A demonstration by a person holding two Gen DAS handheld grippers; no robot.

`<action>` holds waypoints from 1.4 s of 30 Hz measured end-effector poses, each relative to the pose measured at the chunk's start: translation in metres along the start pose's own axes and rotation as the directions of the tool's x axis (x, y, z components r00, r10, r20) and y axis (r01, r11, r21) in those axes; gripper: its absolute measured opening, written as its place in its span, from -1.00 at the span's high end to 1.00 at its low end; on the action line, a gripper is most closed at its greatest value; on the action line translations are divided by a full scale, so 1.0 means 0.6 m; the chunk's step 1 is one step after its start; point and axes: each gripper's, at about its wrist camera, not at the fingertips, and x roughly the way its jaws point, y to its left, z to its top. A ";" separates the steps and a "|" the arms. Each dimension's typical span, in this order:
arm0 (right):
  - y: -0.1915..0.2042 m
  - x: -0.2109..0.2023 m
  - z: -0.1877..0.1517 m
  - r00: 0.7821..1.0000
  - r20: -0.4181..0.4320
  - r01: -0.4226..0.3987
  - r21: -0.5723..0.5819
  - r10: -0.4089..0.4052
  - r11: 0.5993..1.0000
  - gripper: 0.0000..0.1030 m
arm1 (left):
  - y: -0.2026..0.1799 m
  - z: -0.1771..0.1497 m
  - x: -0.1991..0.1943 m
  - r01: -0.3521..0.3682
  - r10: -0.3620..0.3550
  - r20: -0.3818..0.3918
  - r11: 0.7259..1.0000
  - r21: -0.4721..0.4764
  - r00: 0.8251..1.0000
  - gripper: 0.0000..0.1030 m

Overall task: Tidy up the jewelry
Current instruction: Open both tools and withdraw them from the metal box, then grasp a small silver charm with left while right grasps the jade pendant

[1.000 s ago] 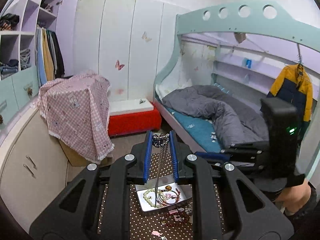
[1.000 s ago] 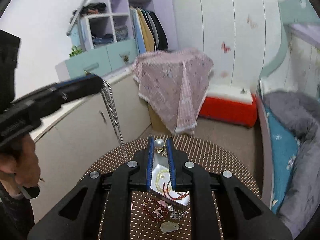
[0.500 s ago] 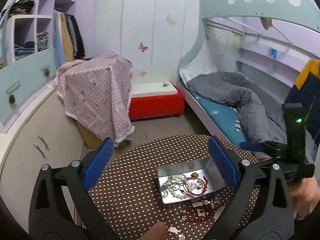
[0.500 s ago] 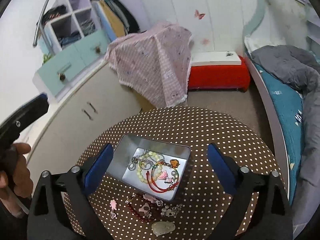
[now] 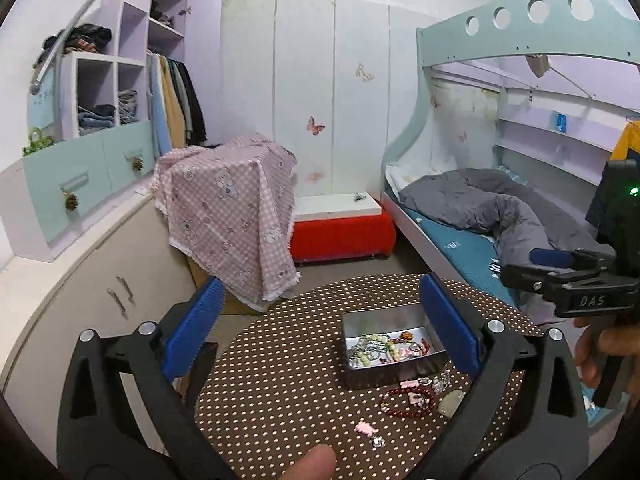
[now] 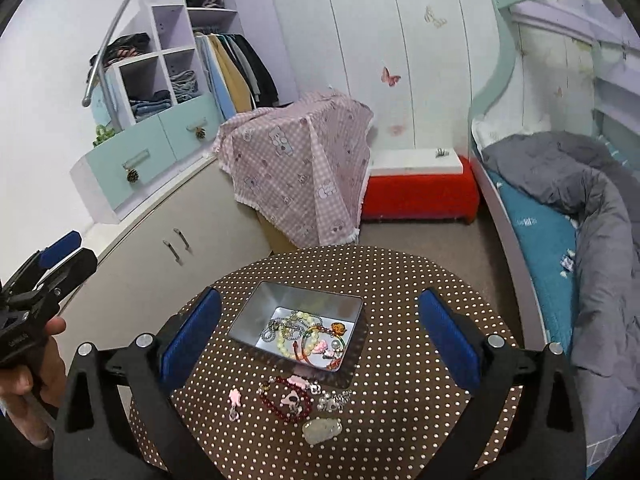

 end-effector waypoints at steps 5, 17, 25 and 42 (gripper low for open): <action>0.006 -0.035 -0.016 0.999 0.046 0.005 -0.009 -0.004 1.000 -0.84 | 0.005 -0.015 -0.040 -0.014 0.015 0.024 0.999 -0.028 1.000 -0.88; 0.018 -0.076 -0.084 0.997 0.075 0.026 -0.041 -0.023 0.999 -0.84 | 0.005 -0.090 -0.054 -0.043 0.040 -0.031 0.996 -0.078 0.999 -0.88; 0.012 -0.054 -0.129 0.999 0.019 0.034 -0.030 -0.034 0.999 -0.84 | -0.002 -0.153 -0.030 -0.049 0.039 -0.117 0.995 -0.086 0.992 -0.88; -0.008 0.012 -0.200 0.992 -0.117 0.046 -0.015 -0.048 0.999 -0.84 | -0.041 -0.258 0.084 -0.041 0.018 -0.347 0.997 -0.059 0.938 -0.87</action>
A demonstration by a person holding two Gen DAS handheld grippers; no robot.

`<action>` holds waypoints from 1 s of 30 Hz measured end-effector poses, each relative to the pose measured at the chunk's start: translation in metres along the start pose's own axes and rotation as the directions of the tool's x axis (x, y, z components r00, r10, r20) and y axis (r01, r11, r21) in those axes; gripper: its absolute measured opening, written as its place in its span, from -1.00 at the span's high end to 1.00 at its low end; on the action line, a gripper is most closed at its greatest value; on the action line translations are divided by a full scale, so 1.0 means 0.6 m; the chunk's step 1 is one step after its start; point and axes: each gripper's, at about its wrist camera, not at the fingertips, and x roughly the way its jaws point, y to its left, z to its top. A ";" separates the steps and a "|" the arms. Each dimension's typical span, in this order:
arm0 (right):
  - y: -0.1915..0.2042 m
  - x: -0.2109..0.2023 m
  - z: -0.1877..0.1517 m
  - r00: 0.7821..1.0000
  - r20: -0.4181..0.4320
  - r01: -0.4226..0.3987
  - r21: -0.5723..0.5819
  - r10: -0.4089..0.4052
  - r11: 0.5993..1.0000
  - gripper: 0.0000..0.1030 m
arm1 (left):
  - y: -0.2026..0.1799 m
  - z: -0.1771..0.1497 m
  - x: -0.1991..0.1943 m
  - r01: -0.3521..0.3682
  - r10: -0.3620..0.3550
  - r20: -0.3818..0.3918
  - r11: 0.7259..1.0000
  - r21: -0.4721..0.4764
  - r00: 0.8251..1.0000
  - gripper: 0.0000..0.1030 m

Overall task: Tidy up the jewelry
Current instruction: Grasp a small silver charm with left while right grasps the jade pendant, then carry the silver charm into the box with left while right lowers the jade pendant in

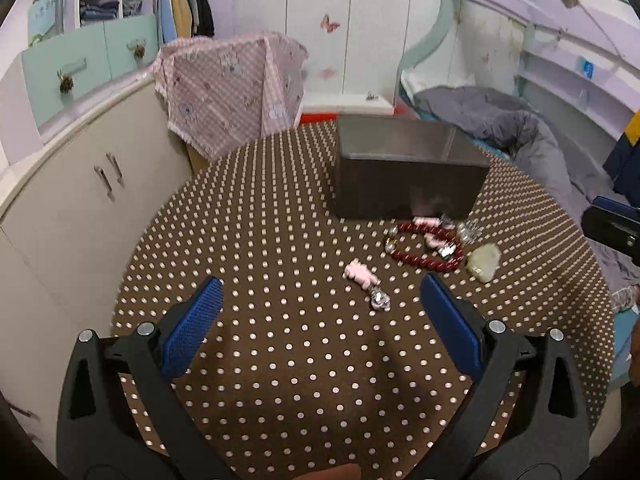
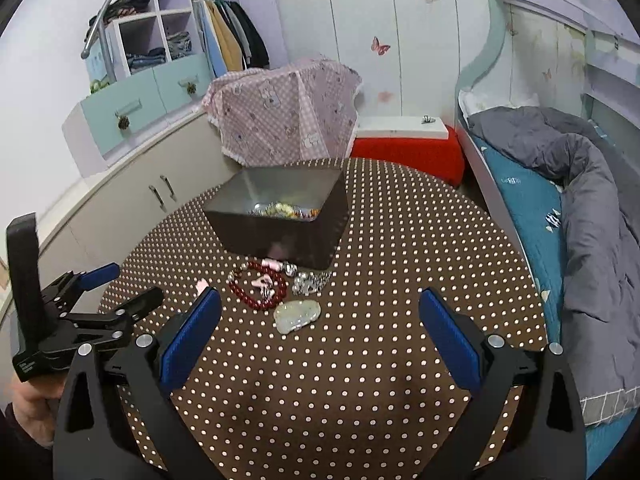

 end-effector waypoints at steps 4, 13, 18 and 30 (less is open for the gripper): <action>0.000 0.023 -0.010 0.999 -0.033 0.000 -0.008 0.000 1.000 -0.84 | -0.006 -0.006 0.030 -0.004 0.005 -0.044 1.000 0.011 0.999 -0.81; -0.006 0.063 -0.022 0.994 -0.106 0.019 -0.044 -0.023 0.999 -0.84 | -0.013 0.001 0.076 0.076 -0.073 -0.128 0.997 0.021 0.989 0.40; 0.005 0.098 -0.026 0.986 -0.159 0.030 -0.107 -0.047 0.994 -0.84 | -0.005 0.004 0.072 0.148 -0.142 -0.119 0.988 0.039 0.983 0.74; 0.058 0.152 -0.028 0.978 -0.204 -0.021 -0.235 -0.028 0.972 0.20 | 0.006 -0.003 0.060 0.186 -0.183 -0.092 0.982 0.030 0.979 0.74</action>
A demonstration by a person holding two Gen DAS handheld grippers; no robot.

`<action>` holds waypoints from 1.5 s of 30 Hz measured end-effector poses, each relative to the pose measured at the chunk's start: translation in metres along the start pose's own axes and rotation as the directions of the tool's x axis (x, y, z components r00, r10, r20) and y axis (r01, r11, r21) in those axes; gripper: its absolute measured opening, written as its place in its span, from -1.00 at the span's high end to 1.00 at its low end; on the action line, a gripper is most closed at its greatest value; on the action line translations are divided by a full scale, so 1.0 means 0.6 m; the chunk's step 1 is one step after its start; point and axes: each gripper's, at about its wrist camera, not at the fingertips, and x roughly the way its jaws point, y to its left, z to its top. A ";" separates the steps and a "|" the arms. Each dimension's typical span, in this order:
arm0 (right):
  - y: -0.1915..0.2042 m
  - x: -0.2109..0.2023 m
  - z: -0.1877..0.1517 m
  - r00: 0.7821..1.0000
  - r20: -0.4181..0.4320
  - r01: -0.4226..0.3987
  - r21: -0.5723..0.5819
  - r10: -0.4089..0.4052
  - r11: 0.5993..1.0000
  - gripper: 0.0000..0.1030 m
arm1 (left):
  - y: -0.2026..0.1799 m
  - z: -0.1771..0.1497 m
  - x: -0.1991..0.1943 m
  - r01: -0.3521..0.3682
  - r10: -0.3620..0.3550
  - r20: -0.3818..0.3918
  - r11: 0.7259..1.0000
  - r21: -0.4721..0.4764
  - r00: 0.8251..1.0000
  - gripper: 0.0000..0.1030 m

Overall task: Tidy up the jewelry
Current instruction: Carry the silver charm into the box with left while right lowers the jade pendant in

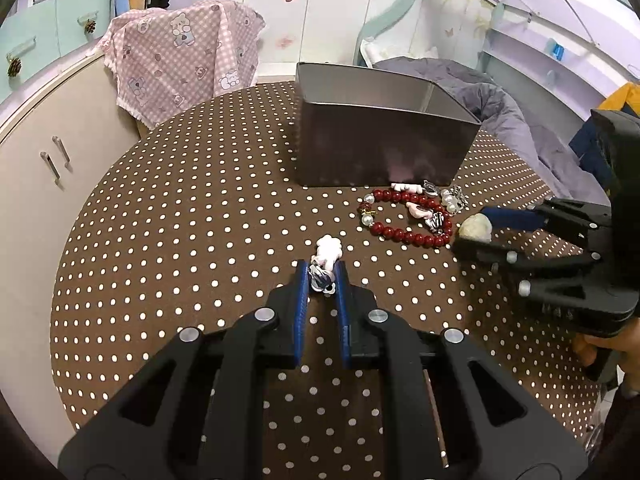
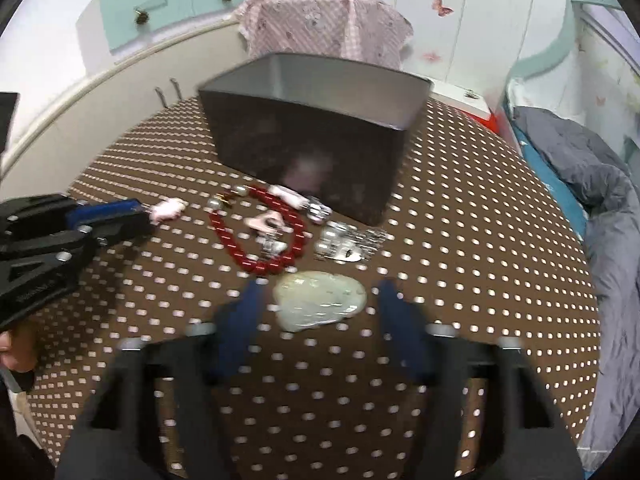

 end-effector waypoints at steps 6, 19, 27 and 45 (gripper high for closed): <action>-0.001 -0.030 -0.020 0.999 0.023 -0.042 0.024 0.041 0.999 0.20 | -0.005 -0.007 -0.016 0.008 -0.008 0.025 1.000 0.008 1.000 0.74; -0.047 -0.173 0.023 0.976 0.205 -0.088 0.067 0.073 0.994 0.20 | 0.001 0.032 -0.121 0.030 -0.033 0.156 0.999 0.021 0.987 0.74; -0.058 -0.240 0.111 0.943 0.323 -0.104 0.066 0.078 0.992 0.20 | -0.017 0.120 -0.202 0.018 -0.039 0.293 0.997 0.074 0.955 0.74; -0.107 -0.140 0.220 0.961 0.237 -0.192 0.187 0.146 0.963 0.20 | -0.026 0.258 -0.105 0.073 -0.083 0.215 0.996 0.053 0.973 0.74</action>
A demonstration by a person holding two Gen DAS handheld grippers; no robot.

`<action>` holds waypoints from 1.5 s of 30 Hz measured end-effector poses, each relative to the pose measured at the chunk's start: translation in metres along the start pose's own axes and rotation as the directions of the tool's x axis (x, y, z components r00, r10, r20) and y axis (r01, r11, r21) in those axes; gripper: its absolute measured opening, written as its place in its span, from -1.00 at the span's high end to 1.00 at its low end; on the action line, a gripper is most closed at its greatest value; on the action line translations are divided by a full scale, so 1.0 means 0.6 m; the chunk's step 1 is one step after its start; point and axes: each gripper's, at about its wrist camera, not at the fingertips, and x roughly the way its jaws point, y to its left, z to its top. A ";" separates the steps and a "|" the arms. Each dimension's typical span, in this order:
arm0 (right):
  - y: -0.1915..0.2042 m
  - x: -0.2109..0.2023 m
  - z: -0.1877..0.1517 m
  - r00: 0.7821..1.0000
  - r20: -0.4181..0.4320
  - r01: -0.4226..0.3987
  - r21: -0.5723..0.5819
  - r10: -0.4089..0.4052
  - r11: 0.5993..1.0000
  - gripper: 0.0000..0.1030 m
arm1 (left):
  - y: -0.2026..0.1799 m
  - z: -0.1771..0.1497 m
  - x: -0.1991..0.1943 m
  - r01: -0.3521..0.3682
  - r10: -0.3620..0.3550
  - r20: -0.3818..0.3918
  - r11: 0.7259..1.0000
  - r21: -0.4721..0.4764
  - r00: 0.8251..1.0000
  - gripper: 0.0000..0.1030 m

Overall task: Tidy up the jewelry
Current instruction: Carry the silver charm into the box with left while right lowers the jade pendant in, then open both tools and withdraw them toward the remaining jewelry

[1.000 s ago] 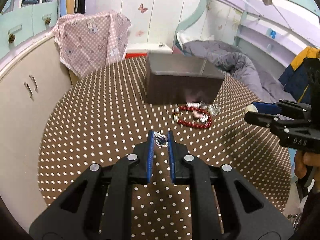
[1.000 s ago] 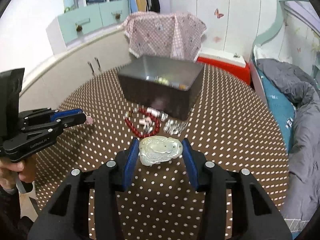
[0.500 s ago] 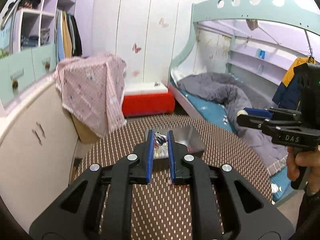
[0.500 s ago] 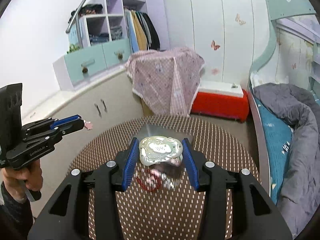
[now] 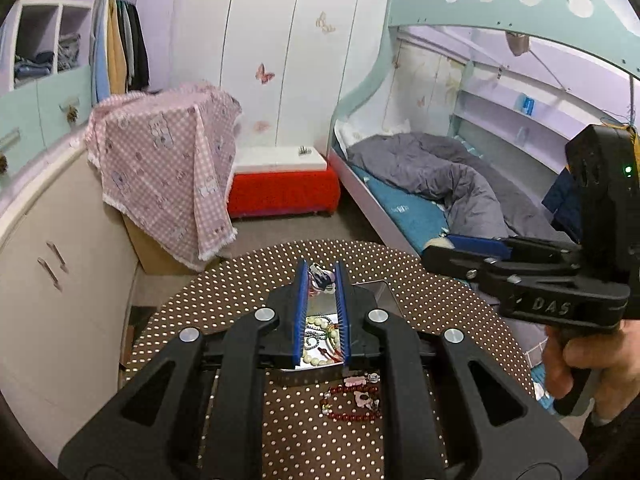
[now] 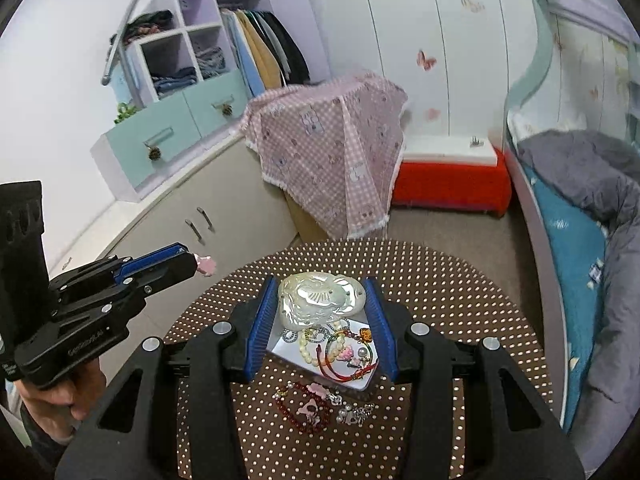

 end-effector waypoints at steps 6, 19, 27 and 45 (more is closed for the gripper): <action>-0.018 0.062 -0.002 0.997 -0.072 -0.011 0.057 0.015 0.998 0.19 | 0.005 0.002 0.071 0.021 -0.022 -0.087 1.000 -0.014 0.996 0.73; -0.036 -0.002 -0.018 0.995 0.036 0.084 0.116 -0.089 0.990 -0.84 | 0.022 -0.012 0.002 -0.153 0.154 0.017 0.987 -0.048 0.988 -0.78; -0.025 -0.061 -0.033 0.989 0.088 0.111 0.093 -0.119 0.989 -0.84 | 0.006 -0.030 -0.072 -0.204 0.208 0.101 0.978 -0.043 0.973 -0.83; -0.009 -0.128 -0.078 0.980 0.147 0.121 0.075 -0.131 0.990 -0.84 | -0.004 -0.092 -0.114 -0.283 0.288 0.141 0.958 -0.053 0.947 -0.84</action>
